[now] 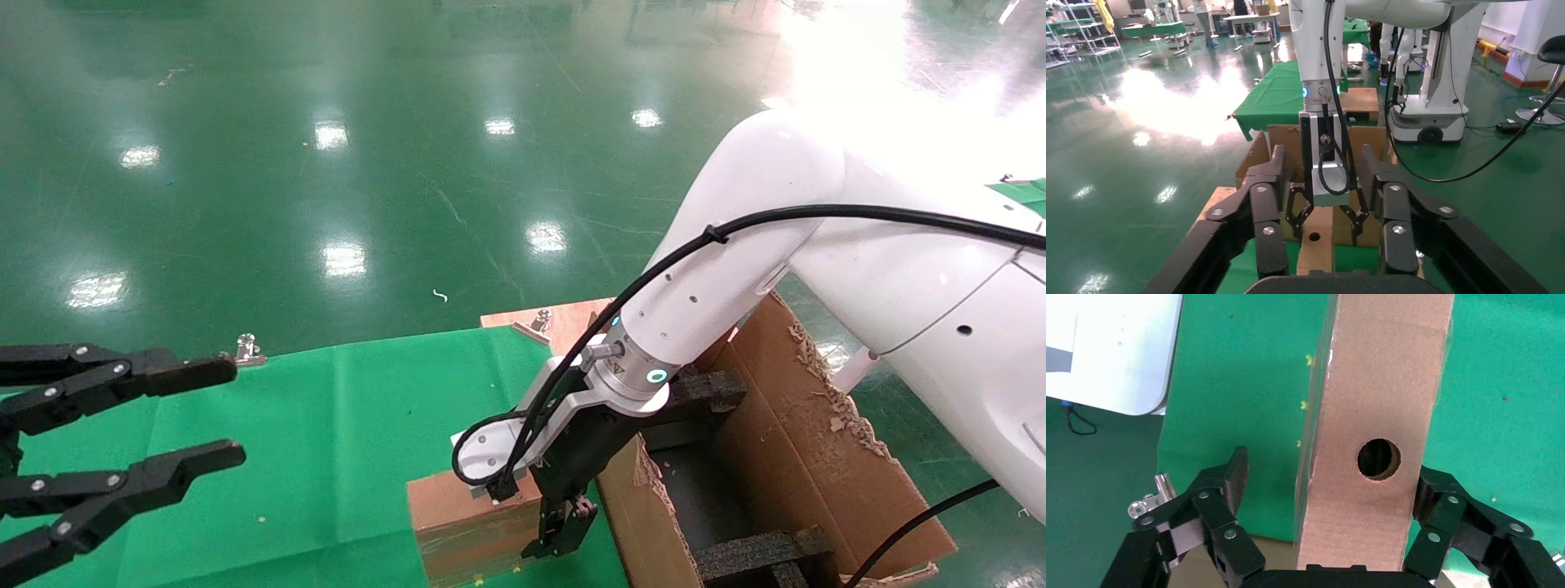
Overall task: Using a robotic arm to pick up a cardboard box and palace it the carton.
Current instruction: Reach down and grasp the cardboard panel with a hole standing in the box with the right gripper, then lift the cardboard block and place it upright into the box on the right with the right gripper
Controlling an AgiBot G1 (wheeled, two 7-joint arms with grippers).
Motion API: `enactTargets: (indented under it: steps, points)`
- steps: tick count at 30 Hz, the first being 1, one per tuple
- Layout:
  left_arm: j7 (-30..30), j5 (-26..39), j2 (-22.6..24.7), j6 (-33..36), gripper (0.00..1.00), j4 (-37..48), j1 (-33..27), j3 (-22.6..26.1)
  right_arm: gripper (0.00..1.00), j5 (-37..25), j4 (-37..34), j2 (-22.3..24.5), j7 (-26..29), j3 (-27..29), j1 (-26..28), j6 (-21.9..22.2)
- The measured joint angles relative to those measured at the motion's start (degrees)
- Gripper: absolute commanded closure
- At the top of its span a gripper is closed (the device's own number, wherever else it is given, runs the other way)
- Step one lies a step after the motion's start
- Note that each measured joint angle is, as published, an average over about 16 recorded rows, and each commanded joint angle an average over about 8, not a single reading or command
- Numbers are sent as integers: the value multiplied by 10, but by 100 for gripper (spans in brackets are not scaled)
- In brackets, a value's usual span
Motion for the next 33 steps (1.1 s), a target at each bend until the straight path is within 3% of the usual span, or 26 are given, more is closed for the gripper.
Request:
enactTargets:
  steps: [25, 33]
  points:
    - [0, 0, 0, 0, 0, 0, 0, 0, 100, 2, -1, 4, 2, 4, -2, 1]
    - [0, 0, 0, 0, 0, 0, 0, 0, 100, 23, -22, 12, 6, 4, 21, 1]
